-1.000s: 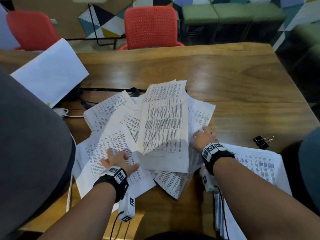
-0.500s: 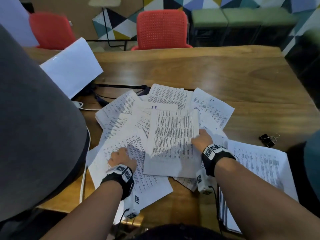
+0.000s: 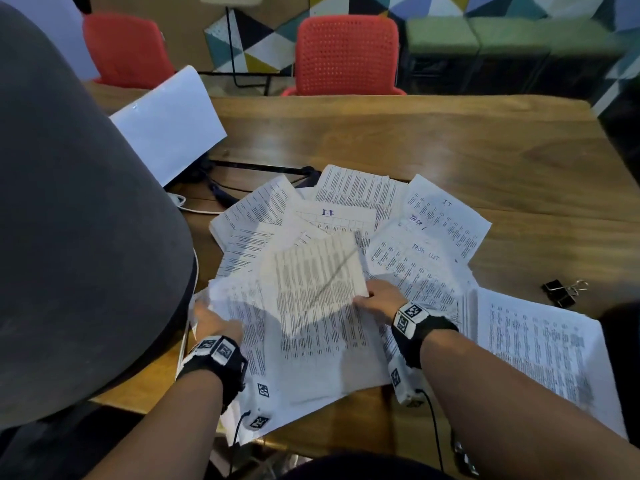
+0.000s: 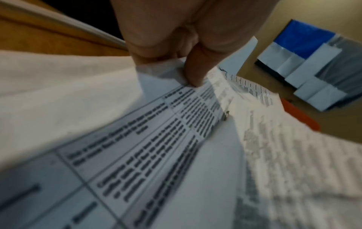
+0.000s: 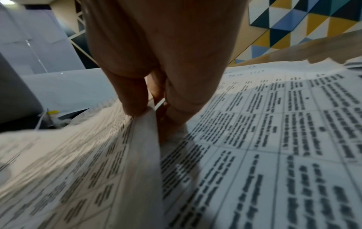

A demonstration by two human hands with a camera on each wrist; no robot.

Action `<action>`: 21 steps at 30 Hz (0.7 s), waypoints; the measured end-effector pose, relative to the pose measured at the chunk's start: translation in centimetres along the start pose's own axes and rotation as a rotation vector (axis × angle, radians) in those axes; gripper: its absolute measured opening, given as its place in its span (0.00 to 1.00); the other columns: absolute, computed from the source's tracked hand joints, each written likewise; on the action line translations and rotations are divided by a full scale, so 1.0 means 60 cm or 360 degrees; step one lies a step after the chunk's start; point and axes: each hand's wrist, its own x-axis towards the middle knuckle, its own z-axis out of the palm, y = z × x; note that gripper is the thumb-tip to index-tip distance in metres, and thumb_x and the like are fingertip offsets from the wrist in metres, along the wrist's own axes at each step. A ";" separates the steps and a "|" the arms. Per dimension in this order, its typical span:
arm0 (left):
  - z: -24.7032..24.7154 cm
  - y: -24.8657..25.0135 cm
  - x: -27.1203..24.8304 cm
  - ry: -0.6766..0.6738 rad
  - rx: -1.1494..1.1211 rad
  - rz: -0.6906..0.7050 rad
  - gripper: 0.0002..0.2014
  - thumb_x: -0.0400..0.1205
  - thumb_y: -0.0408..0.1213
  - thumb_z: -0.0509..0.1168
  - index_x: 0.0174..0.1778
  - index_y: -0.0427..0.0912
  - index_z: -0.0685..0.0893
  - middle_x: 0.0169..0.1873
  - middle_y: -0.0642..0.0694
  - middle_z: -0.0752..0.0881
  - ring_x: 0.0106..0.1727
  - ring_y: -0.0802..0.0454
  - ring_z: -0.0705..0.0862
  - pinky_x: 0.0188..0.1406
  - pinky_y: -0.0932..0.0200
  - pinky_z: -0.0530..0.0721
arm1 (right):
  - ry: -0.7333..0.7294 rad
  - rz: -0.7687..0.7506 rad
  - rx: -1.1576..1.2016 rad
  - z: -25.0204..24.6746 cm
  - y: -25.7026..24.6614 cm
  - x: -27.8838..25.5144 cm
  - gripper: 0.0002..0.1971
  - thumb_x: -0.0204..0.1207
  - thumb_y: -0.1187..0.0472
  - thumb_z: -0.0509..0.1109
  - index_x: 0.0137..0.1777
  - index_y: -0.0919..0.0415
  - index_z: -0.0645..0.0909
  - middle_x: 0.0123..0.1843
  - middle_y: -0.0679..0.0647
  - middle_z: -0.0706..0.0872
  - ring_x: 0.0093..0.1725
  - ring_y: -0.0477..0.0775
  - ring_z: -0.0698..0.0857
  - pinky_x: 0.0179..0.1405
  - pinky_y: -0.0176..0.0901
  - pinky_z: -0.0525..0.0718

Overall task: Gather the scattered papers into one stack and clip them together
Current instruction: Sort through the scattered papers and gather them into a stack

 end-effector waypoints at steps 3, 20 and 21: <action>-0.006 0.005 0.009 -0.0129 0.0039 0.0194 0.23 0.81 0.31 0.66 0.72 0.43 0.71 0.60 0.39 0.83 0.62 0.37 0.82 0.57 0.50 0.78 | -0.0011 -0.0048 -0.0022 0.014 -0.010 0.007 0.09 0.79 0.58 0.64 0.52 0.63 0.80 0.50 0.59 0.85 0.51 0.59 0.82 0.46 0.42 0.78; 0.019 0.082 0.073 -0.0381 0.1335 0.0603 0.39 0.71 0.41 0.68 0.79 0.55 0.61 0.75 0.44 0.71 0.76 0.38 0.69 0.70 0.35 0.74 | 0.0364 0.0170 0.0243 -0.040 0.041 0.004 0.13 0.78 0.61 0.68 0.62 0.60 0.79 0.50 0.53 0.84 0.50 0.54 0.82 0.50 0.41 0.77; 0.017 0.078 0.072 -0.0379 0.1423 0.0594 0.40 0.71 0.44 0.70 0.79 0.55 0.60 0.75 0.44 0.70 0.75 0.37 0.69 0.69 0.34 0.74 | 0.0284 0.0144 0.0199 -0.042 0.050 -0.002 0.13 0.79 0.59 0.67 0.62 0.59 0.79 0.51 0.53 0.83 0.49 0.52 0.81 0.53 0.43 0.78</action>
